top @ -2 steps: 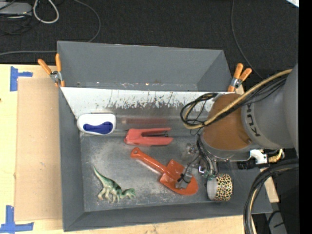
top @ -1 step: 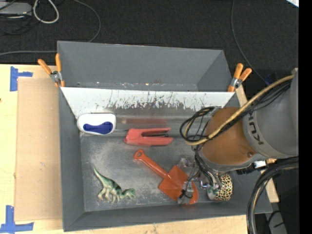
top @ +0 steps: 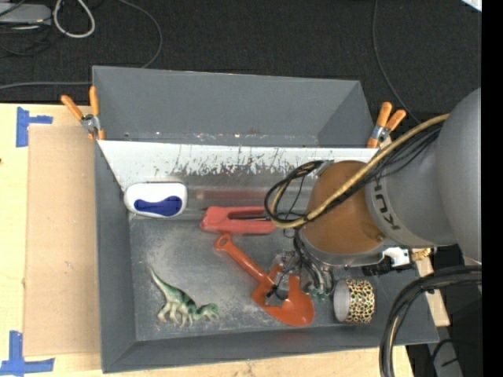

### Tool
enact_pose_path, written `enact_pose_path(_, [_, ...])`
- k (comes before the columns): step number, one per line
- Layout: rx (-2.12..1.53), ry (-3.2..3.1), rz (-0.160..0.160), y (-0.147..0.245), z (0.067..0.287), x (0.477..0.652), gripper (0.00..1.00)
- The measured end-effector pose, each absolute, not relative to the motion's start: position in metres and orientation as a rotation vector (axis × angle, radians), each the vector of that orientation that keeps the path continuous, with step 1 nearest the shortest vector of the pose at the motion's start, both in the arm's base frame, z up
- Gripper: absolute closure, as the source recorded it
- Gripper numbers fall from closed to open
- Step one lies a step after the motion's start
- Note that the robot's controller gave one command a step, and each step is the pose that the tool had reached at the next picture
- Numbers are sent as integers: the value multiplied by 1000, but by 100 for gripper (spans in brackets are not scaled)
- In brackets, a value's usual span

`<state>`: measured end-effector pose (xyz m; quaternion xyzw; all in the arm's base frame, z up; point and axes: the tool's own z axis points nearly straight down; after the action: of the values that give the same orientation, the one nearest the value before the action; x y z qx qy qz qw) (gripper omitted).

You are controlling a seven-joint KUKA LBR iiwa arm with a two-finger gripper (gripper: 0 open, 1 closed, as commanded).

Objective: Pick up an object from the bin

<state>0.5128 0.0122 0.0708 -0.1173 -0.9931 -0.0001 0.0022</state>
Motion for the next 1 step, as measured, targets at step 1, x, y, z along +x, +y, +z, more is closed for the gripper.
enact_pose_path(1, [-367, -3116, 0, 12, 71, 513, 100])
